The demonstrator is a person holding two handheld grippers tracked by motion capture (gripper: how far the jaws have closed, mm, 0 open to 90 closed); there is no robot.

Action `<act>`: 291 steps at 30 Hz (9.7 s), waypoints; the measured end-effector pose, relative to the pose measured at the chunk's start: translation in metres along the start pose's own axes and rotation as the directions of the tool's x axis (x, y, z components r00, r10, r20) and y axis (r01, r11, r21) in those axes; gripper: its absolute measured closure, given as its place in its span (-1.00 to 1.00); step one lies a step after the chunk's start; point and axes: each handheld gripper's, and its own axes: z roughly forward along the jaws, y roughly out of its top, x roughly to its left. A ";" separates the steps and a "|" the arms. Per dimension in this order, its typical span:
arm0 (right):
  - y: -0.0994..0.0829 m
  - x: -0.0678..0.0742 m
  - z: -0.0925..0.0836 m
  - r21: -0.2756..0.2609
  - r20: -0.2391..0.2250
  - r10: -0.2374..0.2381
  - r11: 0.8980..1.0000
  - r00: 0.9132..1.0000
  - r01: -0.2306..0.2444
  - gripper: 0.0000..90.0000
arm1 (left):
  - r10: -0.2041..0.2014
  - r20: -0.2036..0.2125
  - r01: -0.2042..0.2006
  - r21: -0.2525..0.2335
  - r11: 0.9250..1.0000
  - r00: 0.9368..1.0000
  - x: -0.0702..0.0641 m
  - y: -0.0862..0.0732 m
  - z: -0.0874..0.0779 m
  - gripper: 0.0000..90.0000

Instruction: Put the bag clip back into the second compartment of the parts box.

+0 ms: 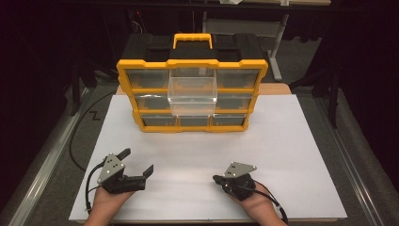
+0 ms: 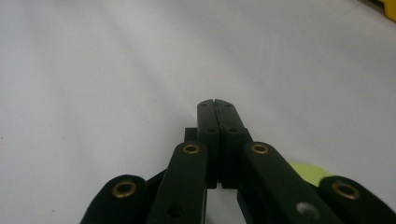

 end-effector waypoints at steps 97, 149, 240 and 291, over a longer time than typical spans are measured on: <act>-0.028 -0.058 -0.048 0.035 -0.020 0.135 0.990 0.991 -0.135 -0.40 | 0.041 0.037 -0.041 0.008 0.999 0.998 -0.011 -0.002 0.003 -0.99; 0.007 -0.062 -0.043 0.275 -0.079 0.035 0.961 0.996 -0.012 0.77 | 0.046 0.088 -0.044 -0.022 0.999 0.995 -0.015 0.001 0.004 -0.99; 0.243 -0.093 -0.155 0.380 -0.257 -0.133 0.897 0.957 0.227 0.77 | 0.084 0.119 -0.078 -0.052 0.996 0.989 -0.018 0.001 -0.001 -0.99; 0.329 -0.085 -0.140 0.344 -0.251 -0.213 0.892 0.944 0.292 0.77 | 0.064 0.117 -0.056 -0.068 0.996 0.991 -0.014 0.001 -0.005 -0.99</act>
